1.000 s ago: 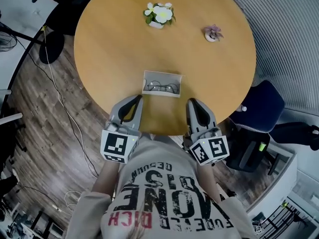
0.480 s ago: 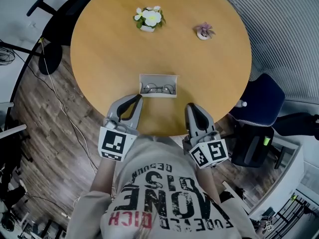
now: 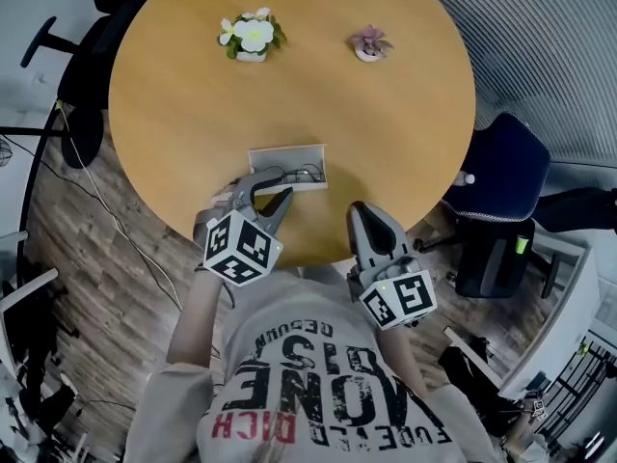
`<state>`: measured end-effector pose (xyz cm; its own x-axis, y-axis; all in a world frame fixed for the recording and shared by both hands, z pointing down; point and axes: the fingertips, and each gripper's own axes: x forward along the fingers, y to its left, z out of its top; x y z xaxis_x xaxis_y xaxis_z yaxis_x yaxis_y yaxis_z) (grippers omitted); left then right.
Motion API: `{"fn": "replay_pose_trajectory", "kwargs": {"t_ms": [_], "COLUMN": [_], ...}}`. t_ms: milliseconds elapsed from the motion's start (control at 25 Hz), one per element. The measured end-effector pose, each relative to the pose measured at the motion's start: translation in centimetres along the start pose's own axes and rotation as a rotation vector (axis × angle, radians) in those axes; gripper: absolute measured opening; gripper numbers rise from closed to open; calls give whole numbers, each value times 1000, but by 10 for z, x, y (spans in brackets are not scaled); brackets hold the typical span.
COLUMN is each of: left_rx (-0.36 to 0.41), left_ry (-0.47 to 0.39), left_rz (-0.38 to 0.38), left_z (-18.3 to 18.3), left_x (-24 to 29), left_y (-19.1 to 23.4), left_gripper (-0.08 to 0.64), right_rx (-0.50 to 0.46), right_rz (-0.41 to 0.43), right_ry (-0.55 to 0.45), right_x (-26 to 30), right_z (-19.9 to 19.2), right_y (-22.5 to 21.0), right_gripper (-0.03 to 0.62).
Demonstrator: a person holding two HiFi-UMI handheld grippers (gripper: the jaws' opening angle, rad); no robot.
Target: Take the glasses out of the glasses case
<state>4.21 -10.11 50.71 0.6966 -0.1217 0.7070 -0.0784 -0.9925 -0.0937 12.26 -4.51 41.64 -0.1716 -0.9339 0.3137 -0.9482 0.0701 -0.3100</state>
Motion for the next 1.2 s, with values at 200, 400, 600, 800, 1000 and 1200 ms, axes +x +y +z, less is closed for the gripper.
{"fn": "replay_pose_trajectory", "kwargs": {"t_ms": [200,400,600,800,1000,1200], "left_rx": [131,273,315,338,386,403], "left_ry": [120,239,316,386,476,562], "left_rz": [-77,-136,-202,-254,-248,-212], "left_z": [-15,-28,-38,-46,-53,-56], "left_x": [35,56,68,76,84,92], "left_y": [-2,0,0,-3,-3,-4], "left_gripper": [98,97,97,95,60,35], "right_rx": [36,64,78,89,90,94], "right_rz": [-40,-74,-99,-109,-113,-110], "right_ry": [16,27,41,47,54,61], "right_x": [-1,-1,0,2,4,6], "right_z": [-7,-11,-16,-16,-17,-19], "right_y": [-11,-23,-32,-37,-39,-37], "right_gripper": [26,26,26,26,26,26]}}
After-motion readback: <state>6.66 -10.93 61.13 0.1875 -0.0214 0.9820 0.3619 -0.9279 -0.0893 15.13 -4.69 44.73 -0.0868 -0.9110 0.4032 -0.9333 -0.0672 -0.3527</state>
